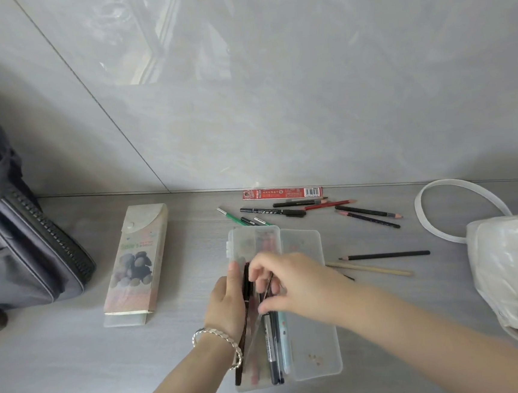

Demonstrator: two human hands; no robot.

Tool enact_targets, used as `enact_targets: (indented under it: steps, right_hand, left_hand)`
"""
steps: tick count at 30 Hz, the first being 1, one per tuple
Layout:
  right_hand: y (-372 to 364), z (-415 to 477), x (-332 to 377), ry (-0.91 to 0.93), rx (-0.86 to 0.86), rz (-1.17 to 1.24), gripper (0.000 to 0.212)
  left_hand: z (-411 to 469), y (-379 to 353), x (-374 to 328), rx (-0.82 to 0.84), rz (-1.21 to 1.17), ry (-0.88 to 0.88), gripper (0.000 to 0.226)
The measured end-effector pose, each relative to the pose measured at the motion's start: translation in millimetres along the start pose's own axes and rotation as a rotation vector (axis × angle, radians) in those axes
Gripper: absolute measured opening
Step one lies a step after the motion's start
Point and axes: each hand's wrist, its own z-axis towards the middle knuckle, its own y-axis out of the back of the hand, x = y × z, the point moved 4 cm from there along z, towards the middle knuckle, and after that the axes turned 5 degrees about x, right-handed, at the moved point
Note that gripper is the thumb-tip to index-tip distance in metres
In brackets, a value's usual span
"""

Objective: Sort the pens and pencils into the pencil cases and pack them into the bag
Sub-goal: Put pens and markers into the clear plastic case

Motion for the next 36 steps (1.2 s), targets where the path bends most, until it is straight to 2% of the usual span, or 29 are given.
enact_targets:
  steps: [5,7,9,12,14,16,19,21,23,29,33,36]
  right_hand:
    - [-9.8,13.1,-3.8,0.078,-0.108,0.009,0.047]
    - [-5.4,14.4,-0.8,0.135,-0.102,-0.016,0.040]
    - [12.4,17.6,-3.1,0.189,-0.224,-0.021,0.028]
    - [54.9,34.8,-31.9,0.093,-0.530,-0.091,0.019]
    - [81.5,59.2,-64.4,-0.093,-0.593,-0.181,0.020]
    - [98.6,83.5,-95.9,-0.281,-0.506,-0.315,0.023]
    - [100.9,109.0,-118.6,-0.447,-0.255,-0.626,0.026]
    - [92.5,119.9,-119.6,-0.464,-0.097,-0.800,0.029]
    - [87.2,127.2,-117.2,-0.435,-0.026,-0.926,0.033]
    - [84.5,129.6,-117.9,-0.421,0.041,-1.043,0.038]
    - [82.6,126.4,-120.8,-0.480,0.005,-0.959,0.038]
    - [88.8,125.0,-121.3,-0.480,-0.021,-0.935,0.029]
  left_hand:
    - [6.0,-5.1,-9.0,0.016,-0.037,-0.026,0.045]
    - [8.5,-5.4,-11.9,0.002,-0.078,-0.021,0.042]
    - [13.4,-2.5,-12.9,-0.028,-0.106,0.010,0.047]
    - [23.0,3.6,-10.4,-0.041,-0.160,0.052,0.050]
    - [30.1,7.9,-7.5,-0.050,-0.151,0.091,0.047]
    - [34.7,10.5,-5.4,-0.043,-0.122,0.108,0.049]
    - [39.1,11.2,-2.6,-0.040,-0.122,0.128,0.043]
    - [41.1,11.9,-1.1,-0.038,-0.140,0.136,0.040]
    - [42.9,12.5,-0.5,-0.033,-0.169,0.131,0.036]
    - [42.7,15.5,2.2,-0.039,-0.166,0.136,0.036]
    - [41.0,15.6,5.6,-0.047,-0.164,0.144,0.037]
    - [38.6,16.6,11.1,-0.047,-0.182,0.153,0.037]
